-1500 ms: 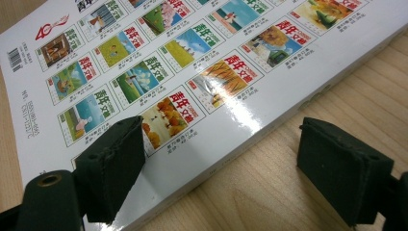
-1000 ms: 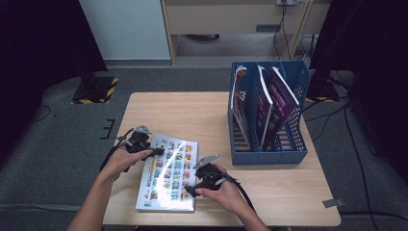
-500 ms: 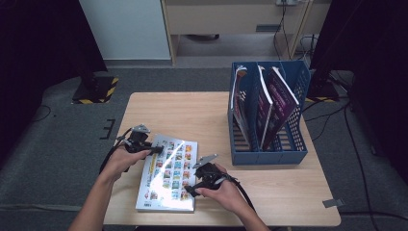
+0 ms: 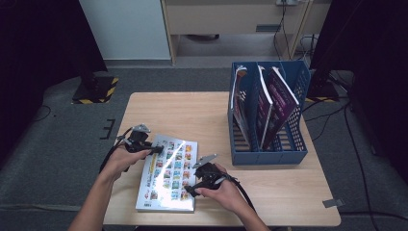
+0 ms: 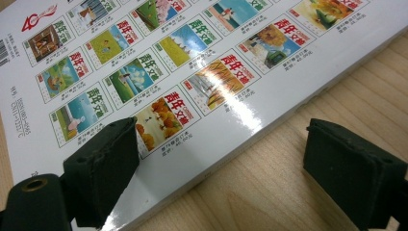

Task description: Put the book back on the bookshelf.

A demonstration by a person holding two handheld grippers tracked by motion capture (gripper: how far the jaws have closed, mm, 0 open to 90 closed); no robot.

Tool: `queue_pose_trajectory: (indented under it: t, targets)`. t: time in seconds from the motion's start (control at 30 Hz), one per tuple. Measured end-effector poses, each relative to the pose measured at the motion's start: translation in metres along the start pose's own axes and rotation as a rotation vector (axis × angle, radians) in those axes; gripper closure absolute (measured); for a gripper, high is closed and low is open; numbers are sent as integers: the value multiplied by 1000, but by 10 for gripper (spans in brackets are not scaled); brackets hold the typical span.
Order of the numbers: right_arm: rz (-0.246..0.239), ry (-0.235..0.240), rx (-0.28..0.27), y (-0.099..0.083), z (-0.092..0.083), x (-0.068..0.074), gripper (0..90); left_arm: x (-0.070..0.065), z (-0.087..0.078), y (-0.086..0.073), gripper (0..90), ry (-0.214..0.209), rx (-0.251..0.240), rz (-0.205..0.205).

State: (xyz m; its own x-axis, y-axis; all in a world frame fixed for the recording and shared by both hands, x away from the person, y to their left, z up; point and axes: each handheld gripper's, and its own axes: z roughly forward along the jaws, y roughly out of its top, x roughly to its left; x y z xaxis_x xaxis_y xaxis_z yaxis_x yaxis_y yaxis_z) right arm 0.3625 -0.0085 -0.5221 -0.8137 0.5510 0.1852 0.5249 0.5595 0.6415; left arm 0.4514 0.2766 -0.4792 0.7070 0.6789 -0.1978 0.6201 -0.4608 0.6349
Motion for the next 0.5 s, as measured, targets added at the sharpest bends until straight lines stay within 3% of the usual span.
queue_pose_trajectory:
  t: [0.17,0.33,0.5]
  targets:
    - [4,0,-1,0,0,0,124,-1,0,2,711,7,4,16]
    - [3,0,1,0,0,0,124,0,-3,4,737,-13,4,13]
    - [14,6,8,0,0,0,125,-3,-5,12,738,-12,40,27]
